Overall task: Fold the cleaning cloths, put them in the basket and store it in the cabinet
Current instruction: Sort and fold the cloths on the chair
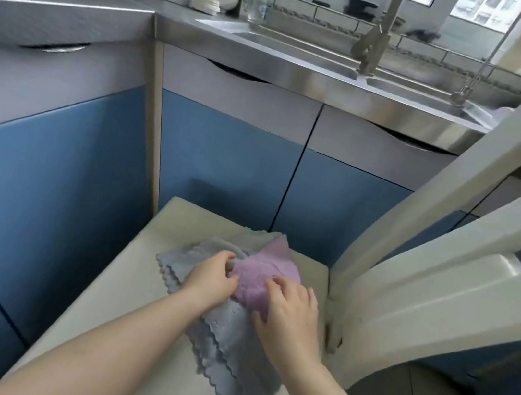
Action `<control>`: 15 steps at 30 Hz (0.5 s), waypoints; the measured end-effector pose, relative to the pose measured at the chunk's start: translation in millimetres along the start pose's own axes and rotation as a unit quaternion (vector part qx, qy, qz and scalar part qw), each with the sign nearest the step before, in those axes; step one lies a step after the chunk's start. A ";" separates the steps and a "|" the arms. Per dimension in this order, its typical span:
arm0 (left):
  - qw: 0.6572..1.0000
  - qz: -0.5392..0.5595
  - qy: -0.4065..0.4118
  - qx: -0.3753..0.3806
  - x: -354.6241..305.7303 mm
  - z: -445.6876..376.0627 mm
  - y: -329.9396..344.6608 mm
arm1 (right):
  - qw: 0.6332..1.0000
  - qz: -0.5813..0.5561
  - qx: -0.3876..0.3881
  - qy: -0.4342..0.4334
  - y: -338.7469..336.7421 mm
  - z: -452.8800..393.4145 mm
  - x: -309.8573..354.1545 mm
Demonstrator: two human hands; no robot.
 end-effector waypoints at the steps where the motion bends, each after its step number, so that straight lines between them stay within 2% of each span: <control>1: 1.000 0.010 -0.008 0.001 -1.2 -4.6 0.3 | 1.000 0.007 -0.015 -0.021 2.5 -5.6 0.5; 4: 0.999 0.036 -0.002 0.017 -5.0 -8.7 -2.6 | 0.997 0.019 -0.048 -0.065 3.6 -15.5 4.5; 6: 0.996 0.065 0.027 0.061 -11.6 -3.4 -3.6 | 0.996 0.019 -0.049 -0.069 6.1 -17.1 5.9; 8: 0.987 0.100 0.056 0.109 -20.9 6.7 -5.8 | 0.998 -0.014 -0.050 -0.038 6.3 -17.6 6.5; 10: 0.983 0.113 0.072 0.123 -31.2 15.3 -12.5 | 0.995 -0.073 -0.073 0.014 -2.9 -18.7 4.4; 12: 0.985 0.087 0.101 0.111 -42.8 21.3 -23.1 | 0.986 -0.131 -0.090 0.046 -19.0 -20.3 -0.4; 15: 0.979 -0.009 0.184 0.091 -62.3 32.2 -38.5 | 0.968 -0.208 -0.134 0.049 -52.7 -24.0 -9.7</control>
Point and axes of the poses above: each hand's wrist, its own z-axis away from the middle knuckle, its own y-axis out of the palm, x = y × z, the point moved 3 cm from there along -z, towards the middle knuckle, and after that the axes turned 13 degrees about -y, right-handed, at the moved point
